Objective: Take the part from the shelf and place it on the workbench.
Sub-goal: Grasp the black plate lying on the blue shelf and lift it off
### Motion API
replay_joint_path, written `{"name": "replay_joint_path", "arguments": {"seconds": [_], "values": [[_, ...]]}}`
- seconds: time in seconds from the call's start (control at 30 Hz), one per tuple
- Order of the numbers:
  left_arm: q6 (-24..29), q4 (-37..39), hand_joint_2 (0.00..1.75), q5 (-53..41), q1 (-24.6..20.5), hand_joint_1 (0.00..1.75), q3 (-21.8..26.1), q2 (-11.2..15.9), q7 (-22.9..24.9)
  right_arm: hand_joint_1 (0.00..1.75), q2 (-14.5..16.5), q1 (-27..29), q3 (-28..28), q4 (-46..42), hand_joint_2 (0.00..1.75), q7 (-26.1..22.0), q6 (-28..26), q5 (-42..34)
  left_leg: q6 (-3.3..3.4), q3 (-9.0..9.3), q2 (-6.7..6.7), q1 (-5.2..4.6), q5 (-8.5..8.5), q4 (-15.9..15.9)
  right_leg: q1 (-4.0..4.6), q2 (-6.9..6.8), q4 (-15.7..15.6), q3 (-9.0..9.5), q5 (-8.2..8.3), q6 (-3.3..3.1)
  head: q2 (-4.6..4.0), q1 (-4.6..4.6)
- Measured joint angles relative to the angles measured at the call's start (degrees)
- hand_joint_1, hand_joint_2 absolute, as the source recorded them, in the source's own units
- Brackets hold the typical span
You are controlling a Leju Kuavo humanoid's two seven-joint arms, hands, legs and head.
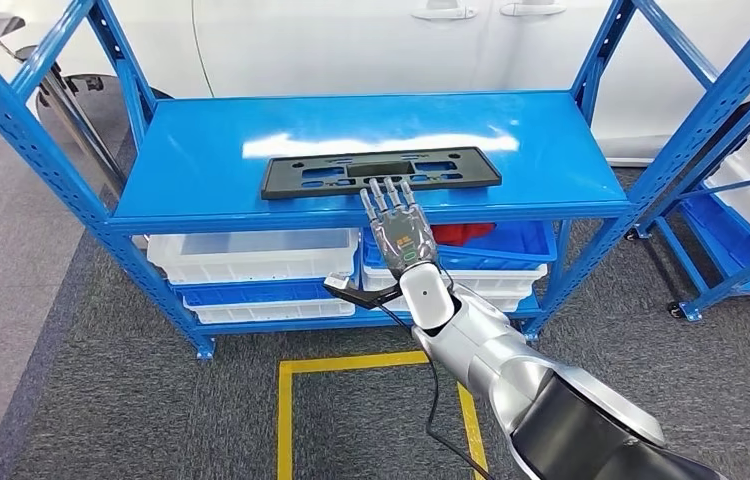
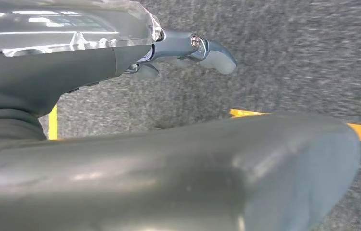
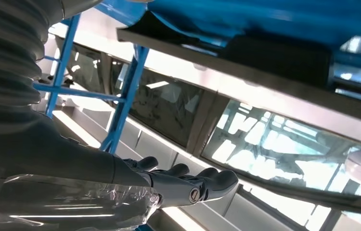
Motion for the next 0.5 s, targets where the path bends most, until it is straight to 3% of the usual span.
{"name": "replay_joint_path", "arguments": {"seconds": [0.03, 0.1, 0.2, 0.23, 0.3, 0.37, 0.4, 0.43, 0.47, 0.5], "values": [[0.03, 0.08, 0.00, -0.12, -0.06, 0.00, 0.00, -0.02, 0.02, 0.00, -0.01, -0.11, -0.01, 0.13, 1.75, -0.13, -0.13, -0.21, -0.19, 0.57, -0.01, -0.10, -0.52, 0.04, 0.27, -0.04, -3.67, 1.02, 2.09, -0.38, 0.00, -0.01], [0.17, 0.23, 0.00, -0.31, -0.30, 0.00, 0.00, -0.06, 0.09, 0.00, -0.03, -0.28, -0.04, 0.40, 1.75, -0.34, -0.37, -0.45, -0.77, 1.22, 0.01, -0.16, -1.31, 0.04, 0.81, -0.08, -7.82, 2.18, 4.16, -1.11, 0.00, 0.02], [0.44, 0.33, 0.00, -0.46, -0.43, 0.00, -0.01, -0.06, 0.20, 0.00, -0.04, -0.50, -0.14, 0.62, 1.75, -0.47, -0.55, -0.76, -1.68, 1.67, 0.12, -0.09, -1.39, 1.07, 0.87, 0.07, -8.71, 3.48, 3.46, -1.99, 0.01, 0.03], [0.47, 0.33, 0.00, -0.49, -0.52, 0.00, -0.01, -0.08, 0.19, 0.00, -0.03, -0.66, -0.17, 0.65, 1.75, -0.48, -0.59, -0.86, -1.93, 0.99, 0.17, -0.04, -1.41, 2.66, 0.73, 0.11, -9.03, 4.21, 3.17, -2.32, 0.01, 0.02], [0.50, 0.33, 0.00, -0.58, -0.78, 0.00, -0.02, -0.13, 0.20, 0.00, 0.03, -0.93, -0.19, 0.68, 1.75, -0.57, -0.66, -0.96, -2.38, -2.38, 0.23, 0.18, -2.75, 8.48, 0.52, 0.15, -9.45, 5.43, 2.52, -2.70, 0.01, 0.02], [0.49, 0.33, 0.00, -0.67, -0.87, 0.00, -0.02, -0.15, 0.21, 0.00, 0.04, -0.79, -0.22, 0.78, 1.75, -0.74, -0.68, -1.04, -2.85, -7.19, 0.23, 0.31, -5.44, 15.01, 0.47, 0.15, -9.47, 6.36, 1.66, -2.83, 0.00, 0.02], [0.49, 0.34, 0.00, -0.68, -0.80, 0.00, -0.02, -0.14, 0.24, 0.00, 0.04, -0.60, -0.25, 0.82, 1.75, -0.82, -0.69, -1.09, -3.02, -8.97, 0.24, 0.34, -6.08, 16.57, 0.46, 0.20, -9.45, 6.87, 1.19, -2.81, 0.00, 0.03], [0.49, 0.34, 0.00, -0.69, -0.69, 0.00, -0.02, -0.14, 0.28, 0.00, 0.04, -0.44, -0.28, 0.88, 1.75, -0.90, -0.69, -1.12, -3.11, -9.85, 0.24, 0.35, -5.47, 16.22, 0.44, 0.28, -9.41, 7.44, 0.72, -2.75, 0.00, 0.03], [0.49, 0.35, 0.00, -0.71, -0.59, 0.00, -0.02, -0.13, 0.32, 0.00, 0.04, -0.35, -0.31, 0.90, 1.75, -0.97, -0.70, -1.15, -3.15, -9.74, 0.24, 0.36, -3.40, 13.91, 0.41, 0.37, -9.36, 8.06, 0.23, -2.65, 0.00, 0.03], [0.49, 0.35, 0.00, -0.75, -0.51, 0.00, -0.02, -0.11, 0.34, 0.00, 0.05, -0.31, -0.35, 0.91, 1.75, -1.07, -0.70, -1.15, -3.10, -8.86, 0.25, 0.37, -0.22, 10.05, 0.39, 0.44, -9.31, 8.73, -0.29, -2.49, 0.00, 0.03]]}}
